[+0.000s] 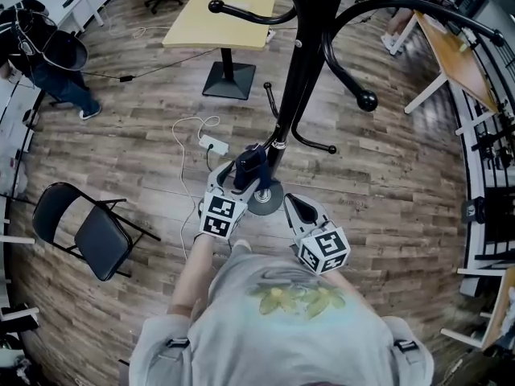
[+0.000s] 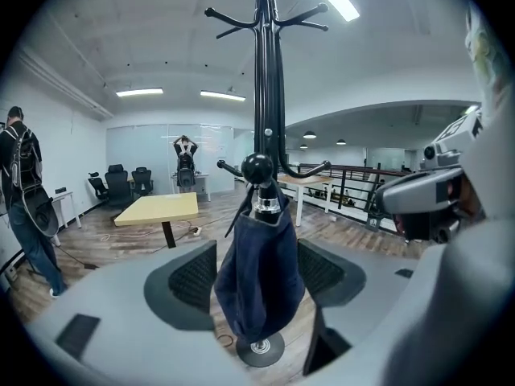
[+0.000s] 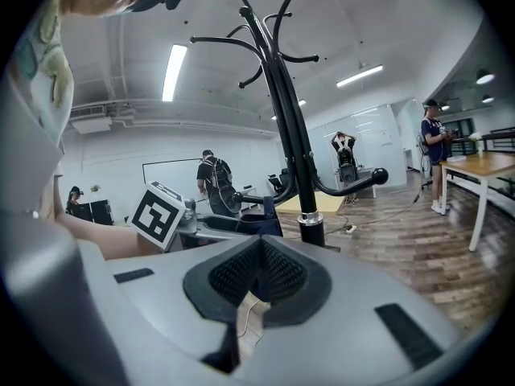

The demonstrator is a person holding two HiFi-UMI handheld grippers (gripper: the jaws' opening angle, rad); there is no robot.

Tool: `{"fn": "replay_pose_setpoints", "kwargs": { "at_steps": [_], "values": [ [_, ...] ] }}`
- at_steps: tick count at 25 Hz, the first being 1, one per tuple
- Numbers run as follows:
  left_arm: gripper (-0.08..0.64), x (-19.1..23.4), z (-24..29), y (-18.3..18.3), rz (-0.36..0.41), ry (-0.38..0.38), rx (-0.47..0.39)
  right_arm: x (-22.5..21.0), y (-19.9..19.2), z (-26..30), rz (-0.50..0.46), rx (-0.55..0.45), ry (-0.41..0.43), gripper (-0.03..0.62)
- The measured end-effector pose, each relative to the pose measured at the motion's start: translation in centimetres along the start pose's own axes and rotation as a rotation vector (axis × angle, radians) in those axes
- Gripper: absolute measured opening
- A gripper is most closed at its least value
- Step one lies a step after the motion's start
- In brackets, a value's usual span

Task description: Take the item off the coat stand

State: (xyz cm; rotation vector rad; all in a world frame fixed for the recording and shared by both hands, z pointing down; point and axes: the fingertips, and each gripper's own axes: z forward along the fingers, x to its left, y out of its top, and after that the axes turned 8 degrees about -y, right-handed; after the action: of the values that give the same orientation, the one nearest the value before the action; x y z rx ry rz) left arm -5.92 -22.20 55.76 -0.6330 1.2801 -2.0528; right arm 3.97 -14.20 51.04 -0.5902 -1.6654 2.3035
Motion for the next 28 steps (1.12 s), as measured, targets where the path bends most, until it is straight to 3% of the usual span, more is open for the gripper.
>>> {"fn": "replay_pose_setpoints", "kwargs": {
  "at_steps": [6,8,11,28],
  "values": [
    [0.299,0.3,0.7,-0.6,0.005,-0.015,0.009,0.0,-0.5,-0.3,0.004,0.007,-0.016,0.006],
    [0.173,0.3,0.7,-0.7,0.021,0.001,0.009,0.0,-0.6,-0.4,0.004,0.009,-0.017,0.006],
    [0.099,0.4,0.7,-0.9,0.018,0.013,-0.007,0.1,-0.6,-0.4,0.002,0.013,-0.016,0.006],
    [0.044,-0.4,0.5,-0.5,-0.021,-0.04,-0.021,0.1,-0.8,-0.7,0.003,0.026,-0.016,0.006]
  ]
}}
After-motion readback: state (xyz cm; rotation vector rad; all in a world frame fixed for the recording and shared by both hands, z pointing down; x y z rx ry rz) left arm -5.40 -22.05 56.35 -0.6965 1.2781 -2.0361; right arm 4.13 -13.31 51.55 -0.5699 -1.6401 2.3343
